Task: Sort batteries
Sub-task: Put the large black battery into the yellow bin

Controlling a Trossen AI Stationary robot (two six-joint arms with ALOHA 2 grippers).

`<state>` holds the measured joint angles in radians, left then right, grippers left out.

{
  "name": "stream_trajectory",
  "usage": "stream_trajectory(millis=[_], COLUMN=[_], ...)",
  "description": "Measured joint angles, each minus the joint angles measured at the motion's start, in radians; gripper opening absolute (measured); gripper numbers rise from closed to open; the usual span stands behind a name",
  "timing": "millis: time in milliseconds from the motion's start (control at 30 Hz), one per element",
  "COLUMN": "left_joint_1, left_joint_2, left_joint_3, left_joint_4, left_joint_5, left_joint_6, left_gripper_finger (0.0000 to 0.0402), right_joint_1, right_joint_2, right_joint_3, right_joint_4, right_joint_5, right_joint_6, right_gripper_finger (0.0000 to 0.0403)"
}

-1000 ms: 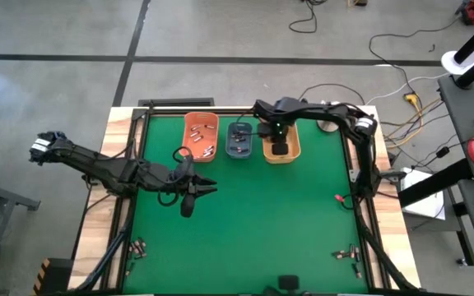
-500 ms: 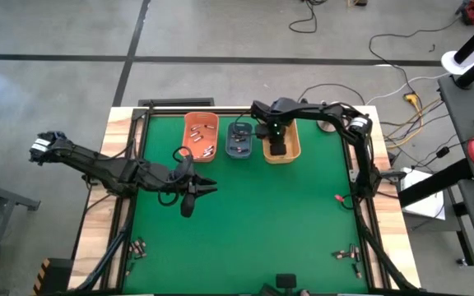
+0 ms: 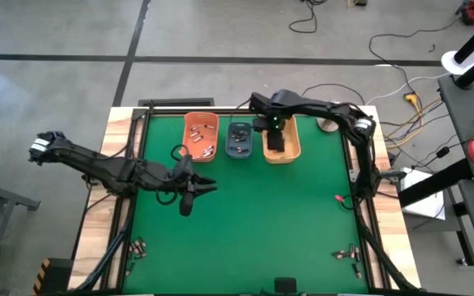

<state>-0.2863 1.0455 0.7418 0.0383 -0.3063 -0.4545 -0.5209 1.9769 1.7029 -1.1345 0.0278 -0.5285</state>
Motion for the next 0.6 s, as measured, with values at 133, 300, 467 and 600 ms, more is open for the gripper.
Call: stream_trajectory(millis=[133,300,467,600], left_joint_1=[0.000,0.000,0.000,0.000], left_joint_2=[-0.018,-0.029,-0.028,-0.026], left_joint_3=[0.000,0.000,0.000,0.000], left_joint_4=[0.000,0.003,0.015,0.028], left_joint_5=[0.000,0.001,0.001,0.001], left_joint_6=[0.012,0.043,0.088,0.131], left_gripper_finger=[0.0080,0.0080,0.0080,0.0080], right_joint_1=[0.052,0.185,0.419,0.650], right_joint_2=[-0.093,-0.254,-0.395,-0.454], right_joint_3=[0.055,0.052,-0.003,-0.089], right_joint_4=[-0.052,-0.107,-0.155,-0.157], right_joint_5=[-0.002,-0.003,-0.003,-0.003], right_joint_6=[0.081,0.245,0.492,0.787], right_gripper_finger=[0.0126,0.0135,0.0148,0.0165])
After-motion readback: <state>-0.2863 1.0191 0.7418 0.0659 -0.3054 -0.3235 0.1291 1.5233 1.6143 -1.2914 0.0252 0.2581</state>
